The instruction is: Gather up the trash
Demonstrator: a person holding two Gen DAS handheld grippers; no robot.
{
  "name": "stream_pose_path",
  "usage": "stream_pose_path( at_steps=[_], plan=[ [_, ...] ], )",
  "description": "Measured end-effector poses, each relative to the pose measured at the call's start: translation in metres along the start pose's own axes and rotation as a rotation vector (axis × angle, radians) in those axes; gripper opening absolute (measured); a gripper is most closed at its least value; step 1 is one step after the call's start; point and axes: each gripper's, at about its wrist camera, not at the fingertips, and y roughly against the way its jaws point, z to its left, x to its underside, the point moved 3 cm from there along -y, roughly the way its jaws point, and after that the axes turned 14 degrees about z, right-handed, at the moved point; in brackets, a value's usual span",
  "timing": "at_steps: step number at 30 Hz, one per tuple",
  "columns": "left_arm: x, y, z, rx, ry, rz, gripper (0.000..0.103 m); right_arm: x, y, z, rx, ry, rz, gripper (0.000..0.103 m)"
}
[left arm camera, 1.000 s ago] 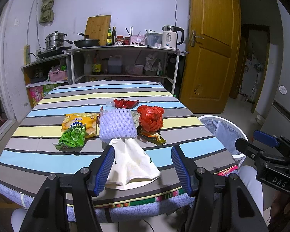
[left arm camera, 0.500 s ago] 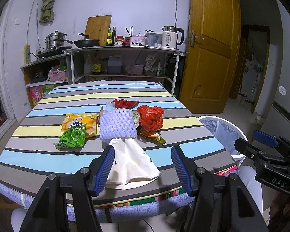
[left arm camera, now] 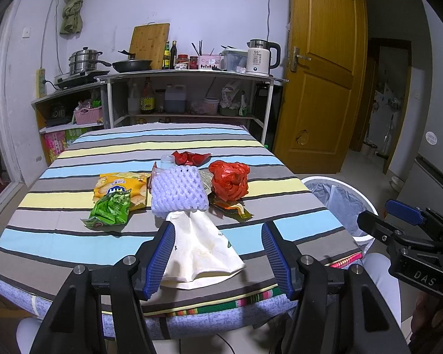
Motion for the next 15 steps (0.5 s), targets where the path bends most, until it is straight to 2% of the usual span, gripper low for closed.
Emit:
stream_pose_path(
  at_steps=[15],
  plan=[
    [-0.0003,0.0041,-0.0015,0.001,0.000,-0.004,0.061,-0.0005,-0.0022,0.0028,0.000,0.002,-0.003,0.072]
  ],
)
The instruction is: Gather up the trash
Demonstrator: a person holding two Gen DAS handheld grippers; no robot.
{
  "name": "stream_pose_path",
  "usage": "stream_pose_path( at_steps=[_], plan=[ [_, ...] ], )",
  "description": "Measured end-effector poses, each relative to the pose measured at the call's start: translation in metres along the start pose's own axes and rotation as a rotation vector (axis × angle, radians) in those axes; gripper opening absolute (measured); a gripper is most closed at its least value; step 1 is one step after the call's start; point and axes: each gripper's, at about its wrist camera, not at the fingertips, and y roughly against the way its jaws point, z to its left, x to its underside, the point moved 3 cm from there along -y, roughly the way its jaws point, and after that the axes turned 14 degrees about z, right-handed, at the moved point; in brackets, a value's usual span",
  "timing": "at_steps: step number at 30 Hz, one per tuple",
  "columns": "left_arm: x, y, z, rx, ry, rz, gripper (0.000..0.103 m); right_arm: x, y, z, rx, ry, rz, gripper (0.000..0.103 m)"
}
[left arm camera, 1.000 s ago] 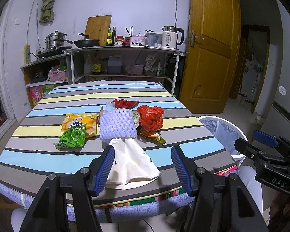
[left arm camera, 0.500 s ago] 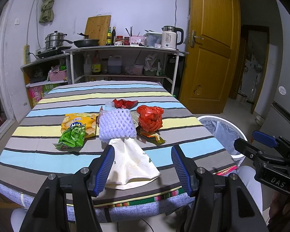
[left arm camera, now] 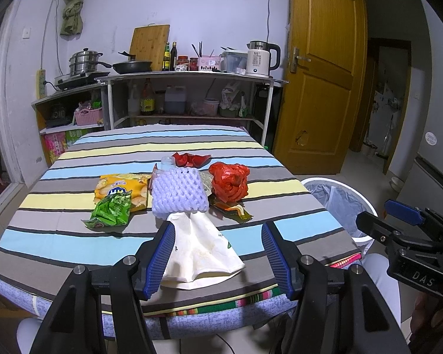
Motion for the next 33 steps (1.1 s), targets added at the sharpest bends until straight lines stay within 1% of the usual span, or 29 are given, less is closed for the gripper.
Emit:
stream_pose_path(
  at_steps=[18,27,30,31,33],
  plan=[
    [0.000,0.001,0.000,0.004,0.001,0.002,0.061,0.000,0.000,0.000,0.001,0.001,0.001,0.072],
    [0.001,-0.005,0.002,0.011,0.002,0.016,0.061,0.001,-0.004,0.004,-0.006,0.008,0.005,0.072],
    [0.002,-0.008,0.006,0.028,0.011,0.021,0.061,-0.001,-0.006,0.005,-0.013,0.013,0.005,0.072],
    [0.002,-0.011,0.008,0.050,0.022,0.026,0.061,-0.001,-0.007,0.006,-0.017,0.016,0.004,0.072],
    [0.002,-0.015,0.012,0.053,0.031,0.032,0.061,-0.004,-0.007,0.006,-0.025,0.023,0.001,0.072]
  ],
)
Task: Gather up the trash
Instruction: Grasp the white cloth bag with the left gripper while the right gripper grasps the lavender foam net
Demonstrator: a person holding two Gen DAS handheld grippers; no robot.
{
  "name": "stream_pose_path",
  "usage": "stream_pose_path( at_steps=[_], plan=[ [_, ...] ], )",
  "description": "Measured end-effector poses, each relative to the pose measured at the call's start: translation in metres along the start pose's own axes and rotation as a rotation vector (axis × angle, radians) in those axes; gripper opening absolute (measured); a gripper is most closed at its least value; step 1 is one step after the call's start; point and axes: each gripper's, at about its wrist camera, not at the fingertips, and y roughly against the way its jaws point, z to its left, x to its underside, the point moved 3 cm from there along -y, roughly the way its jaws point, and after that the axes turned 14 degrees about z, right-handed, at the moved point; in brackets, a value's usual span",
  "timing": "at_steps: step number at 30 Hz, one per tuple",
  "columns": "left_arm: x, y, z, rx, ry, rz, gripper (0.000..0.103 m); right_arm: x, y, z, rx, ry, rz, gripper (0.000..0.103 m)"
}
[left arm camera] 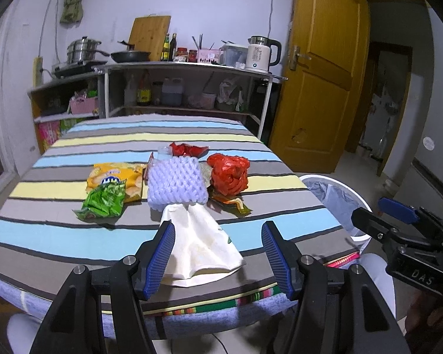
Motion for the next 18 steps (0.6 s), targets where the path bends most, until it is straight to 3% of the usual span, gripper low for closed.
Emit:
stream_pose_path(
  at_steps=[12,16,18],
  plan=[
    [-0.003,-0.054,0.032,-0.018,0.041,0.130,0.069,-0.013,-0.022,0.012,-0.029,0.037,0.032,0.072],
    [-0.005,-0.067,0.040,0.015,0.054,0.154,0.068,-0.017,-0.030,0.013,-0.032,0.041,0.046,0.072],
    [-0.005,-0.069,0.042,0.027,0.052,0.153,0.054,-0.018,-0.033,0.015,-0.033,0.044,0.052,0.072]
  ],
)
